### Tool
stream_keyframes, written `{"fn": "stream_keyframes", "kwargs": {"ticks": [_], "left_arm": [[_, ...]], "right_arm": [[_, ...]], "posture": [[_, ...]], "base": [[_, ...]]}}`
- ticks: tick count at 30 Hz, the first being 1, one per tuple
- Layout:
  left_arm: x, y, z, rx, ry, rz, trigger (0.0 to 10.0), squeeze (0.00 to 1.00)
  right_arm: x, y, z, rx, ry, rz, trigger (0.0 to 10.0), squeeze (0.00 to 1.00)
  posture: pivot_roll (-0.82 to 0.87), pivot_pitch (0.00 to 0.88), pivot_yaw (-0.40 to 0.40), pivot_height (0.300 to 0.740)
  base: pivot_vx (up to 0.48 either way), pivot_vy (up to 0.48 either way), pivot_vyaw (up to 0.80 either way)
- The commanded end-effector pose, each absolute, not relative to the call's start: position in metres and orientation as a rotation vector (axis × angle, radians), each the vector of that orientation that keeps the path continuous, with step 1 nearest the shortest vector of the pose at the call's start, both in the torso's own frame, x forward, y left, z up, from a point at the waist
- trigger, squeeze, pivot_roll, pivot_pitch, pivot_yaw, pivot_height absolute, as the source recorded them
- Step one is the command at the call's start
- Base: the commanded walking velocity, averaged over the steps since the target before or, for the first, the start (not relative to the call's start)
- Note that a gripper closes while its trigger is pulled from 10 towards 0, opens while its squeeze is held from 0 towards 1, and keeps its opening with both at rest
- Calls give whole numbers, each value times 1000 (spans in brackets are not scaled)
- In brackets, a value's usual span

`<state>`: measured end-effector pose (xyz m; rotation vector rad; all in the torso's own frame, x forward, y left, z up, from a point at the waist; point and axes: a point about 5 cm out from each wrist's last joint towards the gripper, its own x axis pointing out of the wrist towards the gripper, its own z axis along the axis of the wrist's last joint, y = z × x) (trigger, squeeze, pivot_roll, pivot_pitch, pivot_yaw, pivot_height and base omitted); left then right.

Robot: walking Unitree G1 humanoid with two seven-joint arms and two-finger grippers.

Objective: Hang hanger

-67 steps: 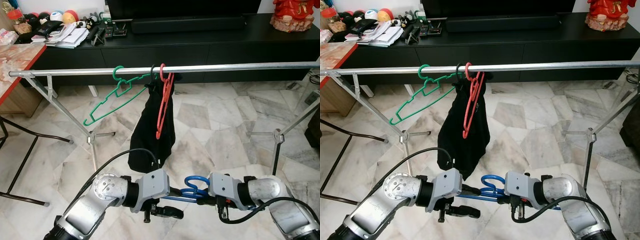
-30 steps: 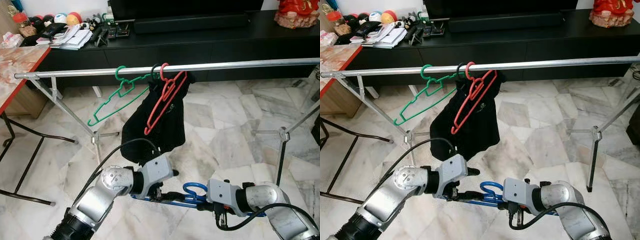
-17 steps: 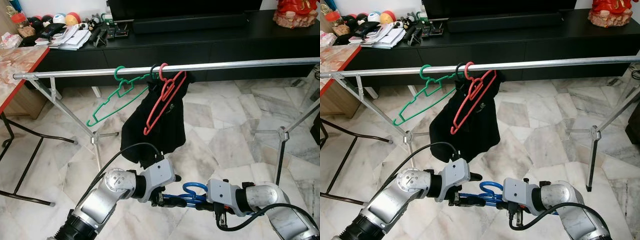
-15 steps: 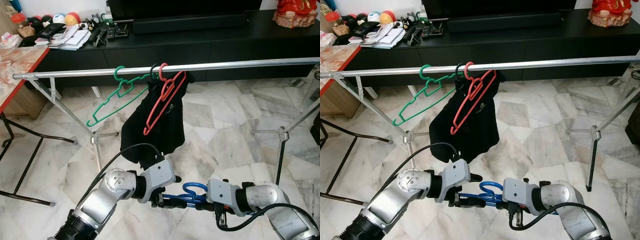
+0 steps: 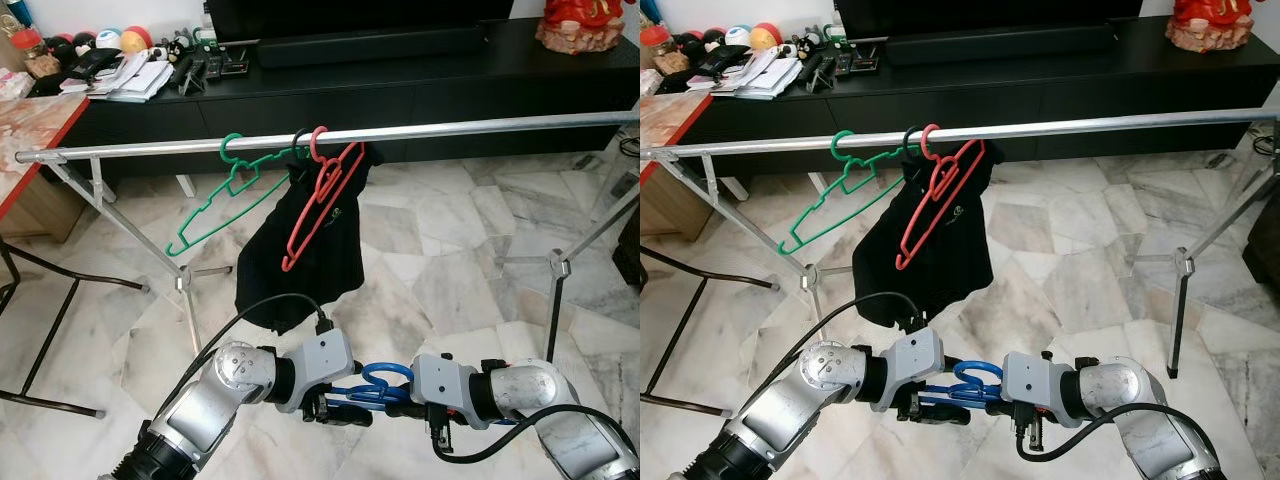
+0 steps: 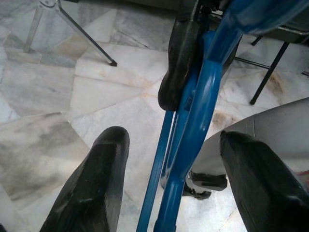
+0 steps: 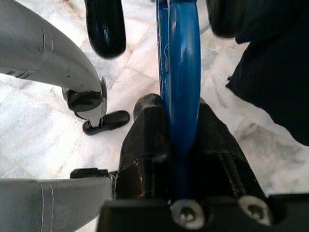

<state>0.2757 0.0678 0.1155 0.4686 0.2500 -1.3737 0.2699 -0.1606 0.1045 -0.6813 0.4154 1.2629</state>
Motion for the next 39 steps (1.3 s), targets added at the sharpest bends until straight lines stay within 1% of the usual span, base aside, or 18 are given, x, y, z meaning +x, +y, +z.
{"fn": "stream_keyframes", "kwargs": {"ticks": [1, 2, 3, 37, 38, 39], "left_arm": [[273, 68, 110, 483, 272, -1392, 3569, 0], [272, 68, 109, 484, 272, -1393, 3569, 0], [271, 67, 109, 481, 274, -1405, 0, 0], [265, 66, 108, 468, 279, -1458, 0, 0], [265, 66, 108, 468, 279, -1458, 0, 0], [265, 66, 108, 469, 279, -1457, 0, 0]], "right_arm": [[269, -155, 111, -692, 385, 1286, 10000, 0], [269, -155, 111, -692, 385, 1286, 10000, 0], [269, -155, 111, -690, 384, 1286, 10000, 0], [273, -152, 118, -662, 373, 1296, 10000, 0], [273, -151, 118, -662, 373, 1298, 10000, 180], [273, -151, 119, -659, 372, 1299, 10000, 612]], "posture": [[-87, 228, 82, 740], [-87, 228, 82, 740], [-88, 227, 81, 740], [-88, 225, 75, 740], [-88, 226, 75, 740], [-87, 226, 74, 740]], "base": [[0, 0, 0], [0, 0, 0], [0, 0, 0], [0, 0, 0], [0, 0, 0], [0, 0, 0]]}}
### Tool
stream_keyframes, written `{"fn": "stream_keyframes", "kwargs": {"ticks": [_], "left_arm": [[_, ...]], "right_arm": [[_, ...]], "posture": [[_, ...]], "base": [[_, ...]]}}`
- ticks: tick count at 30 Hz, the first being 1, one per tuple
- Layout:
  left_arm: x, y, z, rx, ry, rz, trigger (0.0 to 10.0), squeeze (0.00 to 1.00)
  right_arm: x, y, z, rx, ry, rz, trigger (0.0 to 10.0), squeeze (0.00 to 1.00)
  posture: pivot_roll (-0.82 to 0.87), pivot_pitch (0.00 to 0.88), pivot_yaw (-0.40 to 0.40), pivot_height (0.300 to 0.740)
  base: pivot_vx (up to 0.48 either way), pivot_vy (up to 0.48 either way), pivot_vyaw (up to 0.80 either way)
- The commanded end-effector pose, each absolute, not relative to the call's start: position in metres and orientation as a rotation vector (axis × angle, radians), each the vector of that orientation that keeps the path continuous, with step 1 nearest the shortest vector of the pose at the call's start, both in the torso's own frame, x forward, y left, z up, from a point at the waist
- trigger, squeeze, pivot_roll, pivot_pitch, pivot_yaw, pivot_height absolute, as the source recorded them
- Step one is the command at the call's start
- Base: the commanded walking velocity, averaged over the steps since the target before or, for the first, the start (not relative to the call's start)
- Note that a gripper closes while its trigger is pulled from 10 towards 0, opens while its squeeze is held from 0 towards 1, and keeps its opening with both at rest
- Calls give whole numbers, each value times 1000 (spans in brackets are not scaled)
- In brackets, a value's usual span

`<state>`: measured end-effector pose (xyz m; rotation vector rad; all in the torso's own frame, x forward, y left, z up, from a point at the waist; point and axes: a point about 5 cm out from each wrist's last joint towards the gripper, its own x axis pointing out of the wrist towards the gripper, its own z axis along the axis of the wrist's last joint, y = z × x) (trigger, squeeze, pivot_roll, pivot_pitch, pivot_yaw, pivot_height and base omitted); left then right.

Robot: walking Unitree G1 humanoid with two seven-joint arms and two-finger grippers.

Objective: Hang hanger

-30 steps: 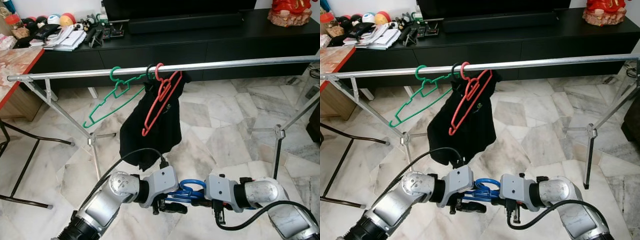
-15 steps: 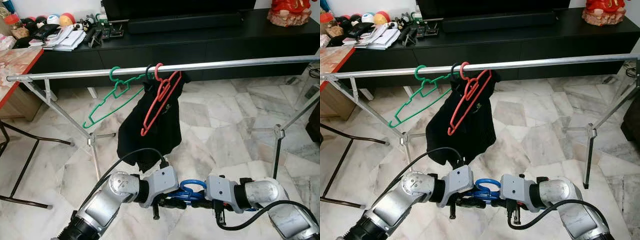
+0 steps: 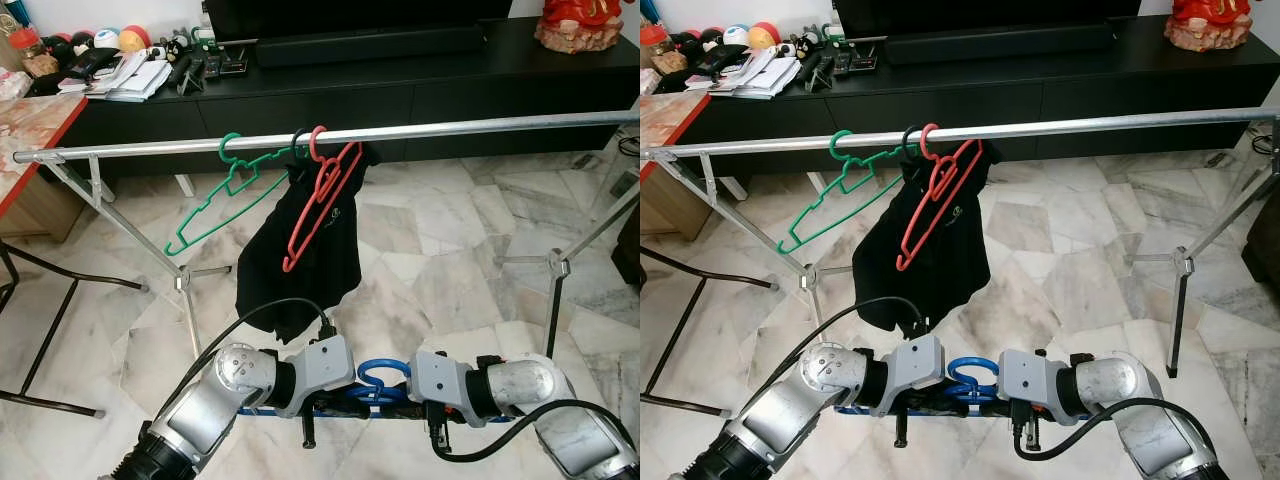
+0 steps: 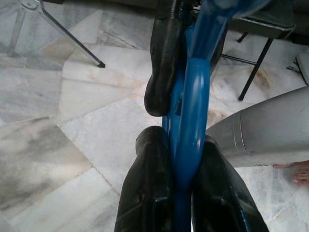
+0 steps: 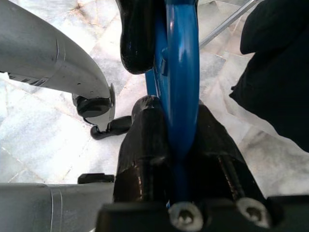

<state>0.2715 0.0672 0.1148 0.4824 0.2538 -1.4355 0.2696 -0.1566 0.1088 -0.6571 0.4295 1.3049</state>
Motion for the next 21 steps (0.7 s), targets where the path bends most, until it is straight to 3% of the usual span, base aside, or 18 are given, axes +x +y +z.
{"fn": "stream_keyframes", "kwargs": {"ticks": [1, 2, 5, 14, 21], "left_arm": [[265, 66, 108, 468, 279, -1458, 0, 0], [265, 66, 108, 468, 279, -1457, 0, 0], [265, 67, 108, 470, 278, -1458, 0, 0], [270, 74, 106, 541, 268, -1428, 0, 0], [280, 96, 102, 677, 285, -1357, 0, 0]], "right_arm": [[273, -151, 119, -656, 370, 1299, 10000, 733], [273, -151, 119, -654, 369, 1298, 10000, 898], [273, -151, 119, -653, 370, 1299, 10000, 1000], [270, -152, 118, -641, 387, 1328, 10000, 1000], [267, -155, 119, -633, 404, 1356, 10000, 1000]], "posture": [[-87, 226, 74, 740], [-87, 226, 74, 740], [-88, 224, 73, 740], [-89, 224, 69, 740], [-86, 226, 64, 740]], "base": [[0, 0, 0], [0, 0, 0], [0, 0, 0], [0, 0, 0], [0, 0, 0]]}}
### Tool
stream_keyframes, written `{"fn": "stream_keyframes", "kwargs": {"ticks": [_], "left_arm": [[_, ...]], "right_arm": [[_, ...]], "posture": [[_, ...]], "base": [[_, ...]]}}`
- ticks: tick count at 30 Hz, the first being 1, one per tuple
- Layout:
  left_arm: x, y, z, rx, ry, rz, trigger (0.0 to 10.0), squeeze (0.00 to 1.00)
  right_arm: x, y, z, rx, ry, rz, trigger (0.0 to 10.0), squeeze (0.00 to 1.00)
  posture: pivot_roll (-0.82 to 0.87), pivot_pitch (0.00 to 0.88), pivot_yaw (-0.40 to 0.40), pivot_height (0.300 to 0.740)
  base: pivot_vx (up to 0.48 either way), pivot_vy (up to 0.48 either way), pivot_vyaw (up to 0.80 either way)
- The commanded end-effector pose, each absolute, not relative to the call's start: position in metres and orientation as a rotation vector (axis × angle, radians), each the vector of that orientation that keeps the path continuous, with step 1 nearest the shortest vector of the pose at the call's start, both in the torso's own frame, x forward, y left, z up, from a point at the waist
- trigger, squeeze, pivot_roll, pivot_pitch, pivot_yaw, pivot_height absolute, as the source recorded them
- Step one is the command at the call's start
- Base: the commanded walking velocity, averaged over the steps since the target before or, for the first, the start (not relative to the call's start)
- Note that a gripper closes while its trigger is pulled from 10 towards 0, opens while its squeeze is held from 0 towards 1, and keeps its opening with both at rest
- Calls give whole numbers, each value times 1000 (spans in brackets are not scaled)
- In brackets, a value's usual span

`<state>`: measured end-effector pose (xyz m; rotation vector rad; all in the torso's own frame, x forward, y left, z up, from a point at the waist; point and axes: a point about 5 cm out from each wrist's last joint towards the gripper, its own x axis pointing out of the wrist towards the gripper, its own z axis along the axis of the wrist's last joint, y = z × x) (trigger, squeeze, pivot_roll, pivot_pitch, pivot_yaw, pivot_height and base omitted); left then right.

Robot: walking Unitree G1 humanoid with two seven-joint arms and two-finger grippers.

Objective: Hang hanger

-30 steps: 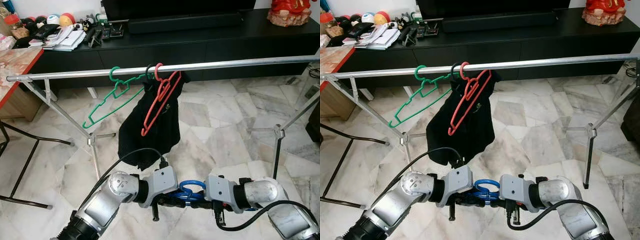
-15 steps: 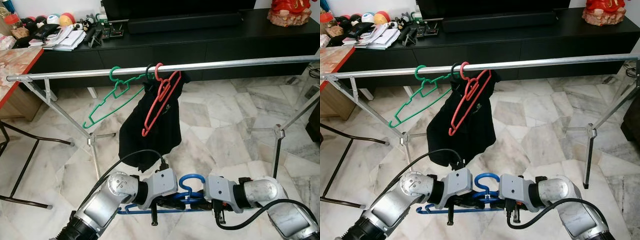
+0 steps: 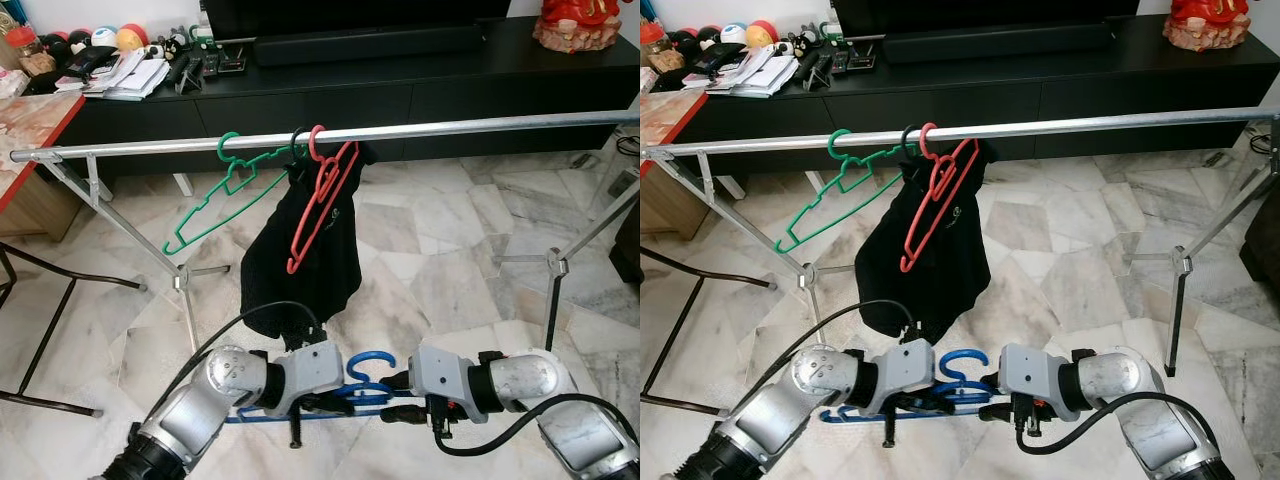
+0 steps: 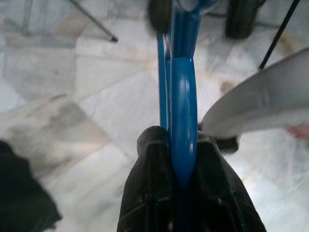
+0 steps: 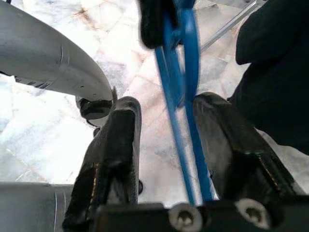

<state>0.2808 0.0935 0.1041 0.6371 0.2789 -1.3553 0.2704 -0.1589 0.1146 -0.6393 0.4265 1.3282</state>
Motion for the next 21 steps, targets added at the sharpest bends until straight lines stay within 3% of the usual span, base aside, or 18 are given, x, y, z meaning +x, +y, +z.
{"fn": "stream_keyframes", "kwargs": {"ticks": [1, 10, 13, 14, 16, 17, 21], "left_arm": [[281, 99, 101, 674, 289, -1348, 0, 0], [274, 149, 73, 704, 435, -1203, 0, 0], [275, 170, 56, 640, 484, -999, 0, 0], [273, 179, 44, 610, 517, -894, 2824, 0], [272, 182, 41, 602, 529, -860, 2824, 0], [268, 184, 35, 562, 540, -814, 10000, 0], [255, 194, 15, 353, 594, -574, 10000, 0]], "right_arm": [[267, -155, 118, -632, 408, 1357, 10000, 1000], [274, -173, 105, -636, 471, 1257, 10000, 1000], [280, -181, 94, -622, 495, 1163, 10000, 1000], [284, -183, 85, -585, 505, 1105, 10000, 353], [284, -183, 82, -570, 507, 1087, 10000, 353], [287, -185, 74, -542, 516, 1026, 10000, 0], [290, -189, 36, -403, 589, 769, 10000, 0]], "posture": [[-86, 226, 63, 740], [-83, 232, 56, 740], [-68, 235, 49, 740], [-72, 237, 44, 740], [-72, 236, 42, 740], [-72, 237, 41, 740], [-79, 232, 43, 740]], "base": [[0, 0, 0], [0, 0, 0], [0, 0, 0], [0, 0, 0], [0, 0, 0], [0, 0, 0], [0, 0, 0]]}}
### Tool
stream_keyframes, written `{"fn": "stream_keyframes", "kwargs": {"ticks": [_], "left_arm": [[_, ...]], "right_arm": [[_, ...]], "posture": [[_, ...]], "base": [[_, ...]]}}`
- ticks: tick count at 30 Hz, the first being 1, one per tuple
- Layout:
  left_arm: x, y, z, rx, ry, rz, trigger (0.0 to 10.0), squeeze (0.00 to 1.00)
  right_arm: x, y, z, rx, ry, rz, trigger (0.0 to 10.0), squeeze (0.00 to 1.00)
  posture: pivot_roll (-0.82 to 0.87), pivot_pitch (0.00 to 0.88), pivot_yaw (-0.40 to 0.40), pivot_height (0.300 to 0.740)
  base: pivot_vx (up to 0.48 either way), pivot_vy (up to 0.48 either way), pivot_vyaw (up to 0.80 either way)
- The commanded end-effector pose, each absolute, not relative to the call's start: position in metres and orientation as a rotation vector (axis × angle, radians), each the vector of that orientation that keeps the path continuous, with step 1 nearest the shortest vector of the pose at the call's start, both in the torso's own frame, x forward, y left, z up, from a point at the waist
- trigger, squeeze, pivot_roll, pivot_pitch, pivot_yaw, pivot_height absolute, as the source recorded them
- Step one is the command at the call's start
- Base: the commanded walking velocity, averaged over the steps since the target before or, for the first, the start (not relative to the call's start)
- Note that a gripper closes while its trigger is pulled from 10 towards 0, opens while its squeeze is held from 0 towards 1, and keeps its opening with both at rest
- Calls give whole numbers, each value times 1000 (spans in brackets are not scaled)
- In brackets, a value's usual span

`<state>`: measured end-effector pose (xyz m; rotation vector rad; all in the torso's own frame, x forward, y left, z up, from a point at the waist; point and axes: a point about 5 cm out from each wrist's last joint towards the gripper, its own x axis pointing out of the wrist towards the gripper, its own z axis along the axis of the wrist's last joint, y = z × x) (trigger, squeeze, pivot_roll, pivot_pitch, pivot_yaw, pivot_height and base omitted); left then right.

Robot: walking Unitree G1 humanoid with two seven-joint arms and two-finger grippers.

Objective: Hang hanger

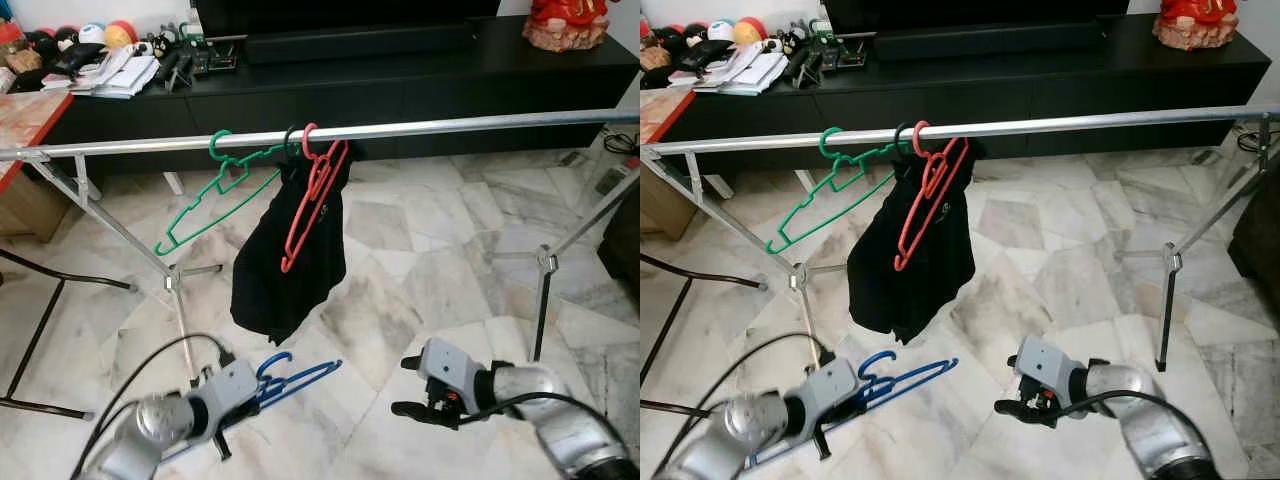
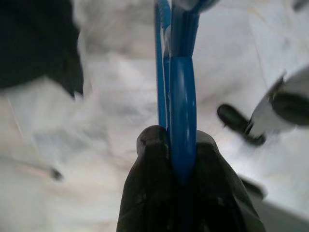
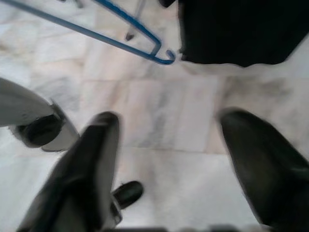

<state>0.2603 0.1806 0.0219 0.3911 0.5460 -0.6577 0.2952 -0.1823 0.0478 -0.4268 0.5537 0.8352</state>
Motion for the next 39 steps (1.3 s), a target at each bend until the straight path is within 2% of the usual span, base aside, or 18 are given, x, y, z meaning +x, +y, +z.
{"fn": "stream_keyframes", "kwargs": {"ticks": [1, 3, 5, 7, 8, 9, 12, 17, 28, 34, 39], "left_arm": [[251, 198, 9, 290, 602, -484, 10000, 0], [238, 207, -1, 185, 616, -313, 10000, 0], [233, 209, -4, 156, 623, -275, 10000, 0], [216, 216, -13, 76, 646, -174, 10000, 0], [216, 216, -13, 76, 646, -174, 10000, 0], [203, 220, -18, 52, 653, -127, 10000, 0], [187, 231, -24, -45, 668, 1, 10000, 0], [195, 230, -17, -91, 595, 68, 10000, 0], [216, 217, -5, -89, 531, 19, 10000, 0], [215, 212, -6, -115, 527, 15, 10000, 0], [213, 206, -6, -126, 524, 4, 10000, 0]], "right_arm": [[287, -189, 22, -365, 629, 688, 10000, 0], [271, -185, -9, -258, 719, 548, 10000, 0], [265, -184, -16, -228, 738, 513, 10000, 0], [238, -179, -43, -147, 834, 464, 10000, 0], [238, -179, -43, -147, 834, 464, 10000, 0], [222, -182, -56, -97, 893, 388, 10000, 0], [203, -191, -71, 36, 939, 160, 10000, 0], [172, -205, -86, 60, 1022, -49, 10000, 0], [162, -212, -90, 107, 1022, -146, 10000, 0], [160, -206, -92, 96, 1031, -108, 10000, 0], [159, -206, -92, 88, 1034, -101, 10000, 0]], "posture": [[-78, 231, 41, 740], [-66, 227, 35, 740], [-61, 224, 27, 740], [-39, 220, 20, 740], [-39, 220, 20, 740], [-34, 218, 17, 740], [-43, 219, 17, 740], [-34, 217, 20, 740], [-62, 210, 36, 740], [-59, 200, 30, 740], [-52, 193, 27, 740]], "base": [[0, 0, 0], [0, 0, 0], [0, 0, 0], [0, 0, 0], [0, 0, 0], [0, 0, 0], [0, 0, 0], [0, 0, 0], [0, 0, 0], [0, 0, 0], [335, 0, 0]]}}
